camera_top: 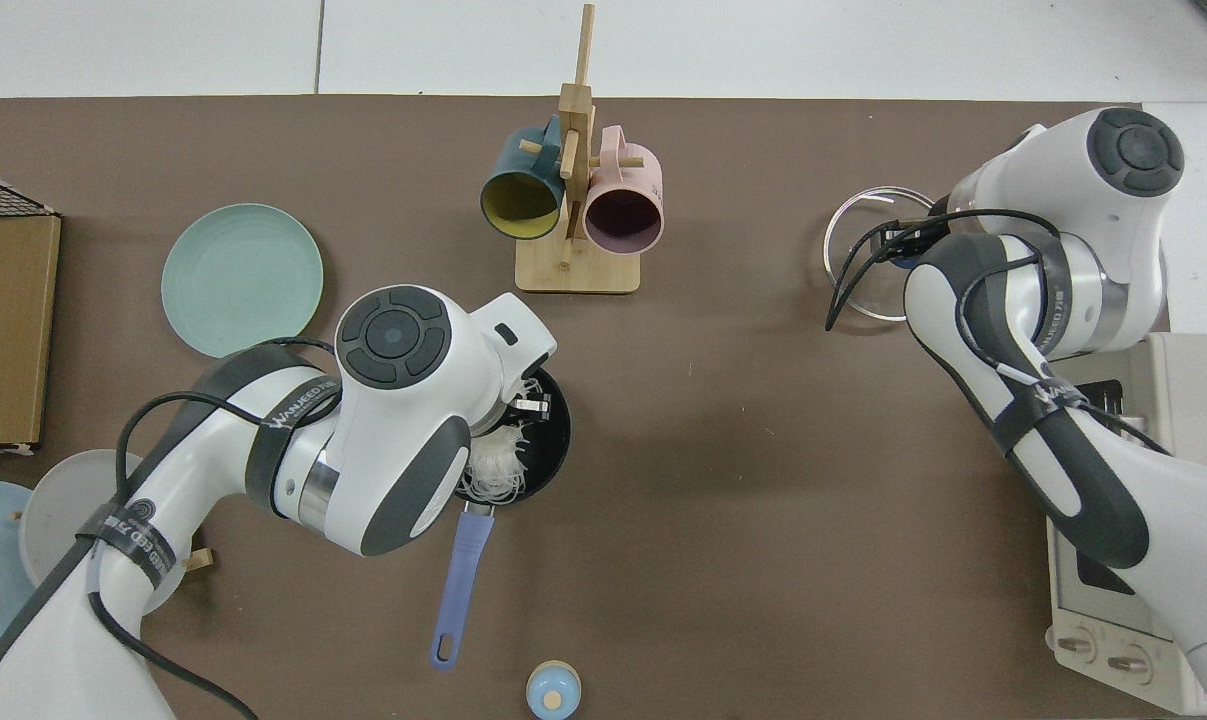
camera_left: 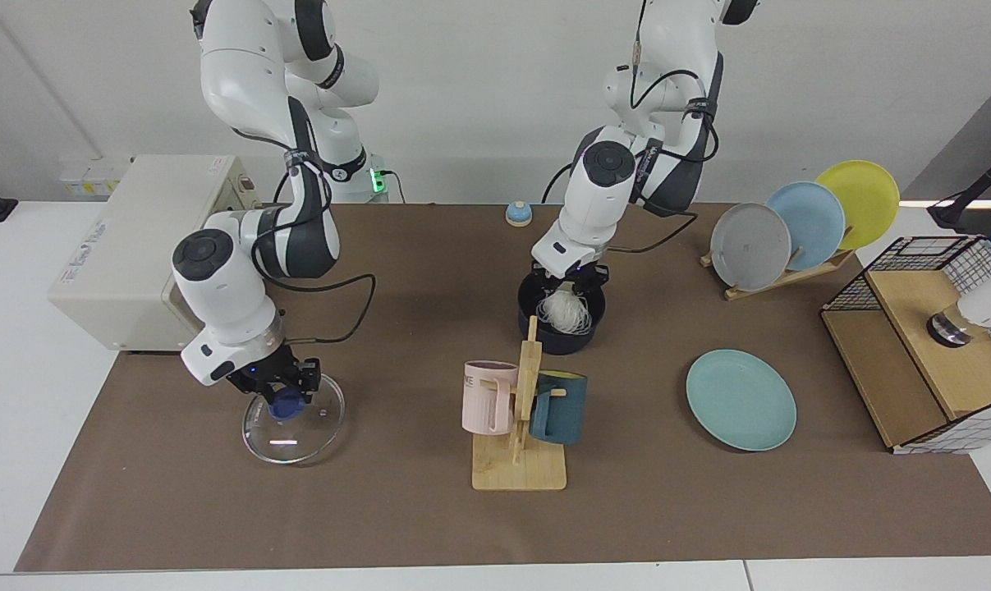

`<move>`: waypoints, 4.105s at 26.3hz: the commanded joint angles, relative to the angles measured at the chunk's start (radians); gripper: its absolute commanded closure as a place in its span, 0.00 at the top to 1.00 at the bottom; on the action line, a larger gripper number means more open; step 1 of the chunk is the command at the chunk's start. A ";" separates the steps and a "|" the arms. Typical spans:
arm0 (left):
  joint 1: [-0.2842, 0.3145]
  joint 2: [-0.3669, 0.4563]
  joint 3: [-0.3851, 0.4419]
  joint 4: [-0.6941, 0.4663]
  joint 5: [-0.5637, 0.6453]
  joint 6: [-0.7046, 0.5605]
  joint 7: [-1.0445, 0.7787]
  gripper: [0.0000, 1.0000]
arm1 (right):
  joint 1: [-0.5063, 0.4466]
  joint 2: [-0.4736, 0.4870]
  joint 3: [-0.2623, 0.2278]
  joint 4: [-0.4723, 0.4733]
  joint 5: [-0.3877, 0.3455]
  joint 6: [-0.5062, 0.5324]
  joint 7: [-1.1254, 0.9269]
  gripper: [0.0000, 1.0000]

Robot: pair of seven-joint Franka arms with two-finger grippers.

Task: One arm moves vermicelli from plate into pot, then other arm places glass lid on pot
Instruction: 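Carry the vermicelli with the left gripper over the dark pot, then release the vermicelli into the pot while the right gripper lifts the lid, then withdraw the left gripper while the right gripper carries the lid toward the pot, then lower the glass lid onto the pot with the right gripper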

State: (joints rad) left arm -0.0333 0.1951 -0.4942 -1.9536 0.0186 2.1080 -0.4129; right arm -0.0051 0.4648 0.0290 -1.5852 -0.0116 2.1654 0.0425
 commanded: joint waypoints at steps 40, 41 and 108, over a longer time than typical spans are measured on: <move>0.006 -0.094 0.459 0.125 0.054 -0.112 0.617 1.00 | 0.355 -0.370 0.005 0.027 -0.013 -0.496 0.436 0.00; 0.006 -0.094 0.479 0.127 0.050 -0.112 0.635 1.00 | 0.379 -0.355 0.005 0.042 -0.013 -0.496 0.462 0.00; 0.004 -0.166 0.496 0.343 0.018 -0.418 0.468 1.00 | 0.757 0.008 0.005 0.119 -0.054 -0.130 0.809 0.00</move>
State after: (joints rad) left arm -0.0214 0.0335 -0.0069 -1.6144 0.0521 1.7090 0.0658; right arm 0.7543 0.4843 0.0303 -1.4524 -0.0709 2.0233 0.8363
